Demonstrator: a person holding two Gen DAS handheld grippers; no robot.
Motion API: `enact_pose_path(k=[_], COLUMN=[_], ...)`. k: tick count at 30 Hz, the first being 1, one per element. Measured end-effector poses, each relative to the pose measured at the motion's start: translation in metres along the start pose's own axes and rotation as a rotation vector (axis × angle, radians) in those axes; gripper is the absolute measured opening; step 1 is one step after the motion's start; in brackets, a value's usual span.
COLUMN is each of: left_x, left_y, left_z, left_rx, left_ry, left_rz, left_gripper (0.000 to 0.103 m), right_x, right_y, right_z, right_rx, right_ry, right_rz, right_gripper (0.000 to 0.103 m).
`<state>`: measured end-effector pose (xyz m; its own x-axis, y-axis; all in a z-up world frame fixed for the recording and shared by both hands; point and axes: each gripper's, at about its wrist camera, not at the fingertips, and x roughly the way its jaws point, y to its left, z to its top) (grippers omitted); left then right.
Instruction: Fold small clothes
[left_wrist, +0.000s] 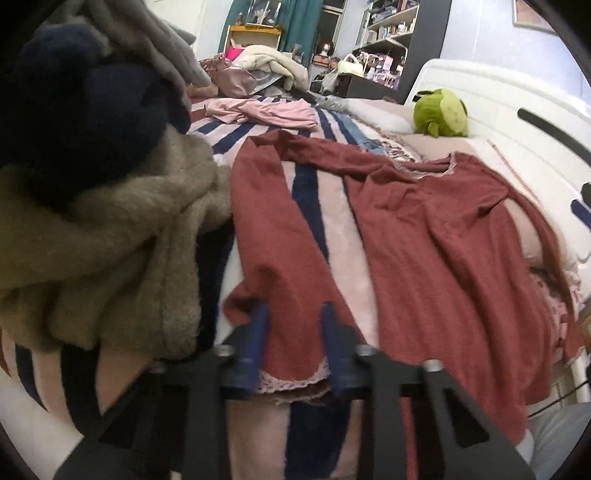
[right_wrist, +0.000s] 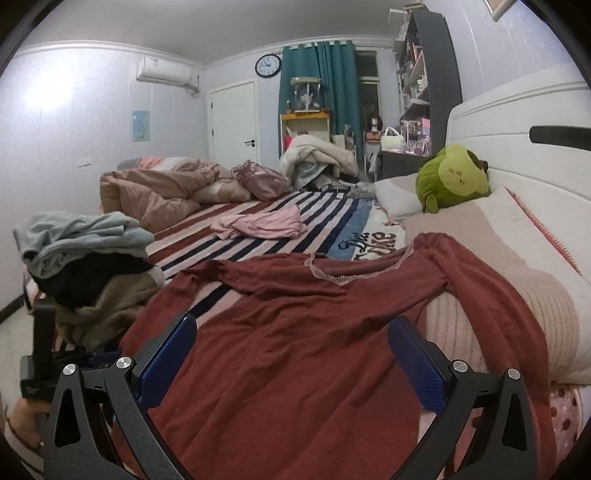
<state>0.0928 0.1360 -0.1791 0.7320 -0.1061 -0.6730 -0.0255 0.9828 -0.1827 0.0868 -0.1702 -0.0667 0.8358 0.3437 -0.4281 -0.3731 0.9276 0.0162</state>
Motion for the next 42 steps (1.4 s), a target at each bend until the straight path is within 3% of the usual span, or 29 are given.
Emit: enact_pose_path(k=[1,2,5,8,11,14,17,20,24,25,28,29,31,34,38,40,42], left_x=[0.000,0.000,-0.008,-0.034,-0.062,-0.076,-0.067,-0.040,0.003,0.009,0.002,-0.004,-0.018,-0.033,-0.048,-0.051,-0.052], left_y=[0.000,-0.001,-0.003,-0.016,-0.041,-0.071,-0.106,-0.137,-0.162,-0.164,-0.152,-0.145,-0.129,-0.102,-0.073,-0.057,-0.044], left_z=[0.000,0.002,0.007,0.020,0.040,0.057,0.065,0.059,0.034,0.028,0.021,0.022,0.027,0.038,0.042,0.042,0.040], left_rx=[0.006,0.001,0.004,0.041,0.093,0.144,0.187,0.231,0.269,0.269,0.253,0.241,0.223,0.218,0.186,0.162,0.145], left_ry=[0.010,0.011,-0.017,-0.094,-0.179,-0.206,-0.150,-0.058,0.125,0.149,0.137,0.118,0.064,-0.017,-0.094,-0.107,-0.113], left_rz=[0.014,0.010,0.015,0.006,-0.055,-0.179,-0.324,-0.390,-0.470,-0.472,-0.495,-0.497,-0.455,-0.342,-0.238,-0.233,-0.231], left_gripper=[0.004,0.002,0.001,0.001,0.001,0.001,0.001,0.001,0.003,0.008,0.036,0.042,0.044,0.046,0.059,0.059,0.060], right_x=[0.001,0.001,0.004,0.005,0.004,0.002,-0.002,-0.006,-0.009,-0.009,-0.008,-0.008,-0.006,0.003,0.027,0.045,0.065], right_y=[-0.001,-0.003,-0.009,-0.015,-0.021,-0.031,-0.038,-0.049,-0.066,-0.067,-0.069,-0.067,-0.061,-0.039,0.003,0.026,0.044], right_z=[-0.001,-0.002,-0.006,-0.009,-0.011,-0.015,-0.017,-0.023,-0.035,-0.037,-0.043,-0.043,-0.043,-0.042,-0.044,-0.047,-0.051], right_rx=[0.006,0.010,0.027,0.050,0.060,0.070,0.083,0.097,0.113,0.113,0.097,0.086,0.065,0.020,-0.091,-0.168,-0.240], right_ry=[0.004,0.006,0.010,0.016,0.017,0.017,0.016,0.023,0.051,0.057,0.081,0.087,0.098,0.133,0.219,0.270,0.315], right_rz=[0.000,0.001,0.006,0.018,0.019,0.016,0.009,-0.010,-0.021,-0.019,0.013,0.035,0.091,0.190,0.315,0.317,0.290], right_gripper=[0.103,0.103,0.103,0.103,0.103,0.103,0.103,0.103,0.103,0.103,0.103,0.103,0.103,0.103,0.083,0.077,0.062])
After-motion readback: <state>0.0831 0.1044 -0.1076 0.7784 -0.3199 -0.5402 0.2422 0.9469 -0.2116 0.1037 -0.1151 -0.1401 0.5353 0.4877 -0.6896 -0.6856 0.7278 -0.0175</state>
